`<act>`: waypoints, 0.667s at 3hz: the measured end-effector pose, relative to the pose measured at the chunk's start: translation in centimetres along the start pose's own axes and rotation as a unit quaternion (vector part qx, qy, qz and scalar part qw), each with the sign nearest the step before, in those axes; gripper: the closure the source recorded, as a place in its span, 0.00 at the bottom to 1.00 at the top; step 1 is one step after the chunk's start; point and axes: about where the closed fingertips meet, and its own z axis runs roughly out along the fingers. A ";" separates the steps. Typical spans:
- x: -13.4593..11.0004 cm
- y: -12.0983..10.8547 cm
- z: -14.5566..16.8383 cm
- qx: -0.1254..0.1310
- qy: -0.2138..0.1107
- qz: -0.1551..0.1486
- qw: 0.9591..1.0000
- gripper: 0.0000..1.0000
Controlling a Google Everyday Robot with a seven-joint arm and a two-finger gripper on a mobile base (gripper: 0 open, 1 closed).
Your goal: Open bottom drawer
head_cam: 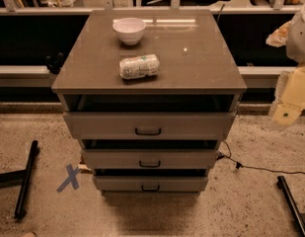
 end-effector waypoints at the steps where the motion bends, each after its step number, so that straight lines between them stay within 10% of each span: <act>1: 0.0 0.0 0.0 0.000 0.000 0.000 1.000 0.00; 2: 0.6 -0.2 0.6 0.014 -0.015 -0.006 1.000 0.00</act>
Offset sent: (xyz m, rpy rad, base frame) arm 0.0089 -0.0254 -0.0326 0.0758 -0.1381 0.0608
